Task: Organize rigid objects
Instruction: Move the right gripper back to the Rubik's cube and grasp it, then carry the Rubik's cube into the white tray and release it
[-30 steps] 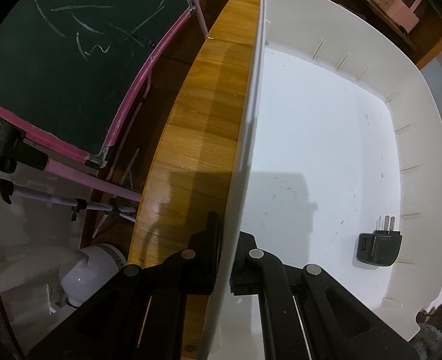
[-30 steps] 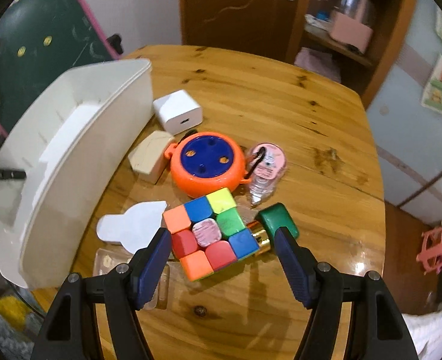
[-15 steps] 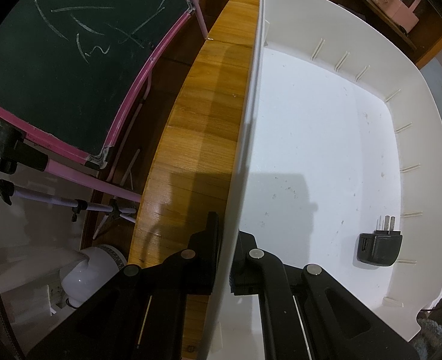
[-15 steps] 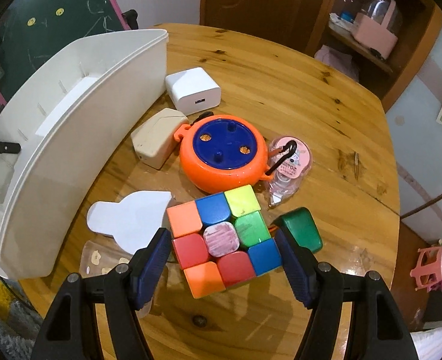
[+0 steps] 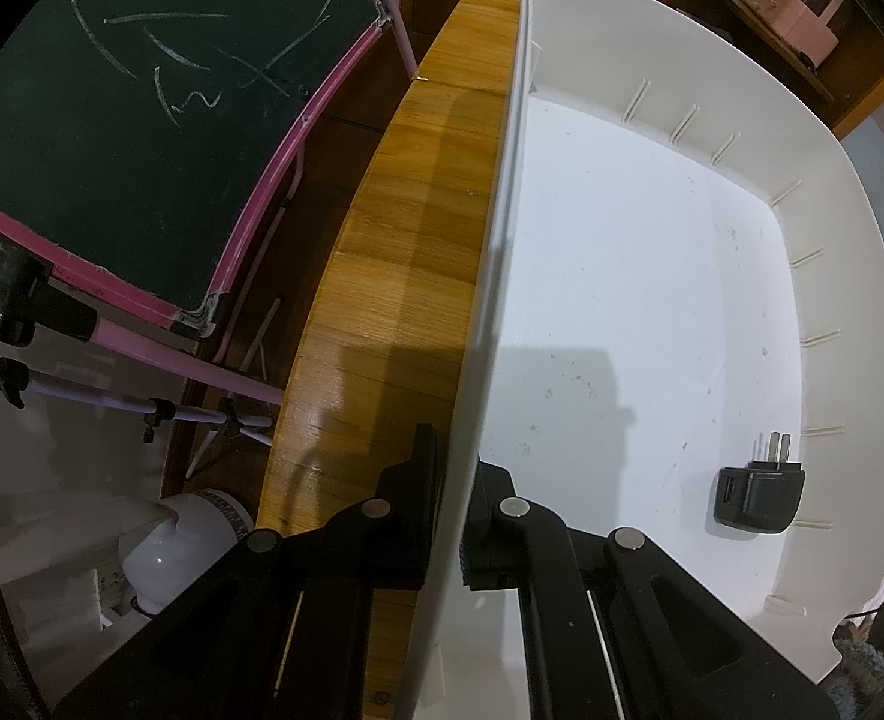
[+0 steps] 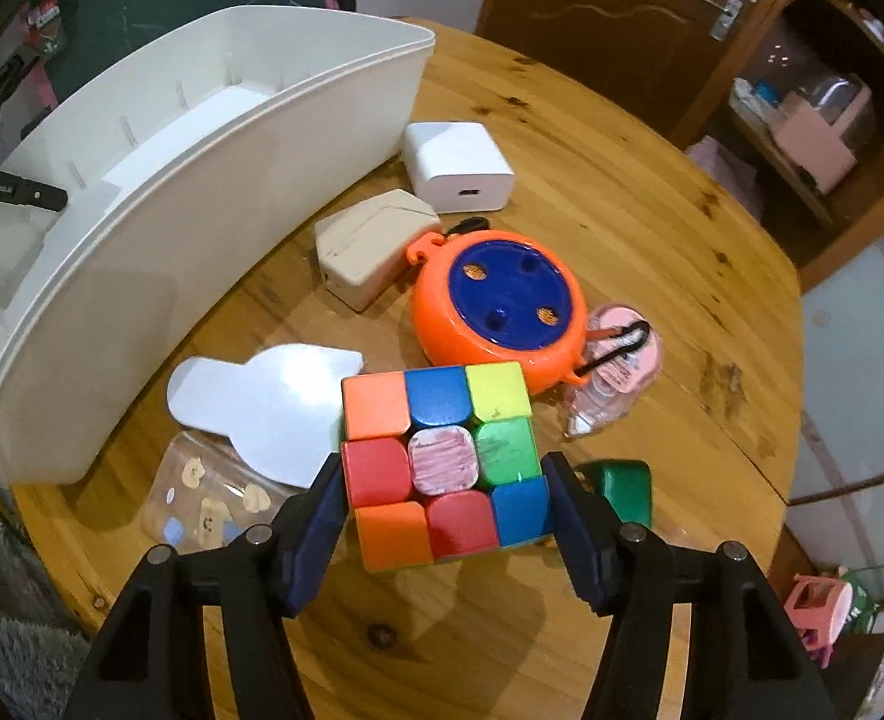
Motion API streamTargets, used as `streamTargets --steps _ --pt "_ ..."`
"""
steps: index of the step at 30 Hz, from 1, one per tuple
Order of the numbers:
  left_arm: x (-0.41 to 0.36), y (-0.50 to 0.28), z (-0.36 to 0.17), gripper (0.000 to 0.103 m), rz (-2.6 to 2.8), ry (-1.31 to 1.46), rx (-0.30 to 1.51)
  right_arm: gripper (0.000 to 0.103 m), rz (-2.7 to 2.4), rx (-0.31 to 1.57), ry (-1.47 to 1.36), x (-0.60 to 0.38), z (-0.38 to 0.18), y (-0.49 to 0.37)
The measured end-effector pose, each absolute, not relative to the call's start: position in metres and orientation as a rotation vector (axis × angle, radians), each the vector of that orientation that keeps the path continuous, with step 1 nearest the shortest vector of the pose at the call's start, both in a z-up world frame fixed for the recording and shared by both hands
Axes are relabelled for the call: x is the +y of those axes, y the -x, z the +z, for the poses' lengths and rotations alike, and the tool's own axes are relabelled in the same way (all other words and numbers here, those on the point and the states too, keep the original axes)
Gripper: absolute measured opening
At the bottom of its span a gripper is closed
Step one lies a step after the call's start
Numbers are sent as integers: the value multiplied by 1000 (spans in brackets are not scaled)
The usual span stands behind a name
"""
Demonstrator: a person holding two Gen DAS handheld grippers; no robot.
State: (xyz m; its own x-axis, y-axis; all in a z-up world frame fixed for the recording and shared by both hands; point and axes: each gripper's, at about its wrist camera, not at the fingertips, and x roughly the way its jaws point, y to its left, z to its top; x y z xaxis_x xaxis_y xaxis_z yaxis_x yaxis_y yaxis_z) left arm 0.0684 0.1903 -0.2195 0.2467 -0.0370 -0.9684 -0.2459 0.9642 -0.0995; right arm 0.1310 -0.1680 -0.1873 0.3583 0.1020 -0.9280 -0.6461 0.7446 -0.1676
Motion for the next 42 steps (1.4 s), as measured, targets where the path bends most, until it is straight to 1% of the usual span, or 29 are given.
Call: streamTargets --steps 3,12,16,24,30,42 --pt "191 -68 -219 6 146 249 1319 58 569 1146 521 -169 -187 -141" --pt "191 -68 -219 7 146 251 1319 56 557 1234 362 -180 -185 -156" --pt "191 -68 -219 7 146 250 1319 56 505 1179 365 -177 -168 -146" --pt "191 -66 -217 7 142 246 1309 56 426 1053 361 -161 -104 -124" --pt "188 -66 -217 7 140 233 1307 56 343 973 375 -138 -67 -117" --pt "179 -64 -213 6 122 135 1326 56 394 857 361 -66 -24 -114"
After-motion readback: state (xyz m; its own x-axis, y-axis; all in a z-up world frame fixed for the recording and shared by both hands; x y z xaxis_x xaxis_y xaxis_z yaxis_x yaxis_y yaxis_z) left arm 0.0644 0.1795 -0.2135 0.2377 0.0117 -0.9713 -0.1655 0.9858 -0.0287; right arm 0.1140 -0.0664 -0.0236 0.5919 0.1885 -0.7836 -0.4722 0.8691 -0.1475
